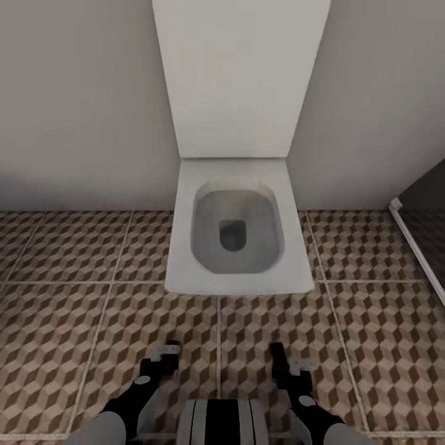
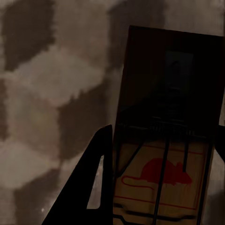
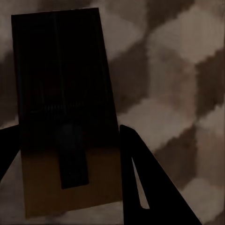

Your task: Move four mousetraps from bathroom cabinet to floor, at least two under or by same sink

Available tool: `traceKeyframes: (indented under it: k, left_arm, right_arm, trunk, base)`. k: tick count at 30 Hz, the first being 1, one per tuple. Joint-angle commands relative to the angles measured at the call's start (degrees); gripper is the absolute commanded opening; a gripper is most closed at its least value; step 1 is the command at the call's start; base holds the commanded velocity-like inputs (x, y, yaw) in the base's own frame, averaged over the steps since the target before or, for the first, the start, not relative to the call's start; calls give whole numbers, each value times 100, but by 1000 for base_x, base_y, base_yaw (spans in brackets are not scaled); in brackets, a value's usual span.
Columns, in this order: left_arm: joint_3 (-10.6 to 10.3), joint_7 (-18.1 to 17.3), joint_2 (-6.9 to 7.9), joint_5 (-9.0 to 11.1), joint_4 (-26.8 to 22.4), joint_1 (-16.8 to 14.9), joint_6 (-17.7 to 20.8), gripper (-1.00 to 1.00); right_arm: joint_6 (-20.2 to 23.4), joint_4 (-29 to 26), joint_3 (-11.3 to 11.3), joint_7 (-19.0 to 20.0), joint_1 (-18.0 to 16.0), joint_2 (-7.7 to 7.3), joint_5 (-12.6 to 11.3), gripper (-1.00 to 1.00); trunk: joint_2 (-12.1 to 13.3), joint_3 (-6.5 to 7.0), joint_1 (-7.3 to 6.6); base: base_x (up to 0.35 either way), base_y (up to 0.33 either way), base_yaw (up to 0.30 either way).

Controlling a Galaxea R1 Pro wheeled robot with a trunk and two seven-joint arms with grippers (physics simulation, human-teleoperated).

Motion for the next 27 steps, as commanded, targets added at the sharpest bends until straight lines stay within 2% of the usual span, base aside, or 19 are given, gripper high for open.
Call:
traceKeyframes:
  k: [1,9,19,24,27]
  left_arm:
    - [39,39,-5,-73,5,-3,-19,-100]
    - [40,39,-1,-67,1,-3,-20,-100]
    - [51,32,14,-44,14,-3,-8,-100]
    - [69,25,68,-6,53,-3,16,-100]
    - [75,-183,127,18,122,-3,27,-100]
  right_arm:
    - [-16,6,-17,-32,-3,2,28,-100]
    - [-16,6,-13,-32,-3,1,26,-100]
    - [2,6,-18,-32,-2,-32,15,-100]
    - [30,6,-41,-32,-3,-310,-25,-100]
    - [105,6,-44,-32,-3,-419,-69,-100]
  trunk:
    - [-1,-3,2]
    - [-1,-3,2]
    - [-1,-3,2]
    - [-1,-3,2]
    - [-1,-3,2]
  base:
    - [321,0,0]
    - [306,0,0]
    - [45,0,0]
    - [2,0,0]
    - [0,0,0]
